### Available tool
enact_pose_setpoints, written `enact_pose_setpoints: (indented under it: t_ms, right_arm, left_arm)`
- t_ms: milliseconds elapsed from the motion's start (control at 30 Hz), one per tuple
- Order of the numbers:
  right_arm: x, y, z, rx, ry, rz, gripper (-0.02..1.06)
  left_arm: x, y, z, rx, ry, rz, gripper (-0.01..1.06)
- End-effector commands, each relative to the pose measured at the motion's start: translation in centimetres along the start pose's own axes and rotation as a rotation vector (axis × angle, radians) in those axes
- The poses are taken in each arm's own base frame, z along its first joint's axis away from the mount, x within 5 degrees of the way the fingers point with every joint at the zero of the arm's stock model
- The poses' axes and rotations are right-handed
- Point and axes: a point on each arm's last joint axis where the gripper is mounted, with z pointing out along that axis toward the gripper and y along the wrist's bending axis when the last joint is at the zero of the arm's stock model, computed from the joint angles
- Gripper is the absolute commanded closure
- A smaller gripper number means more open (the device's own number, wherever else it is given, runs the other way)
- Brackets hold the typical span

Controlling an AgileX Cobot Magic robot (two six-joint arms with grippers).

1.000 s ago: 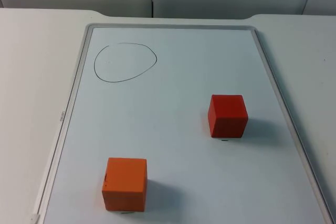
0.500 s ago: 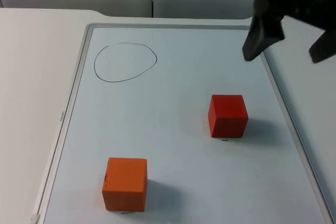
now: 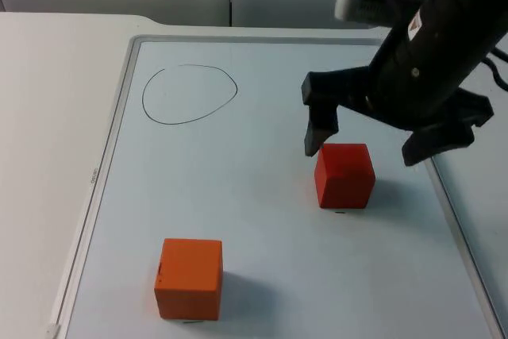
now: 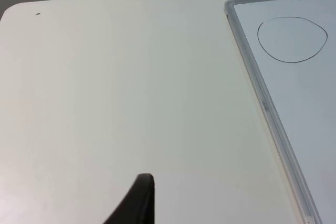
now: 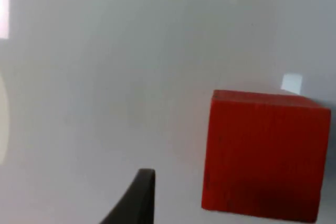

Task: Pick up one cube with the left hand and another cube with the right hand. First place the cube in the right hand at the target position, then stack the cube in the left hand on top.

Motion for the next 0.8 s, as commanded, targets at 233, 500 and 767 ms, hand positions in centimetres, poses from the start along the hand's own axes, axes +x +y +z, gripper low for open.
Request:
enact_pose_setpoints:
  t_ms: [233, 500, 767]
  right_arm:
    - [0.0, 0.1, 2.6, 0.01, 0.0, 0.029, 0.02]
    - [0.0, 0.1, 3.0, 0.008, -0.004, 0.029, 0.36]
    - [-0.2, 0.0, 2.9, 0.018, -0.021, 0.001, 0.92]
  left_arm:
    - [0.1, 0.0, 0.1, -0.001, -0.004, -0.009, 0.0]
    - [0.1, 0.0, 0.1, -0.001, -0.004, -0.009, 0.0]
    - [0.1, 0.0, 0.1, -0.001, -0.004, -0.009, 0.0]
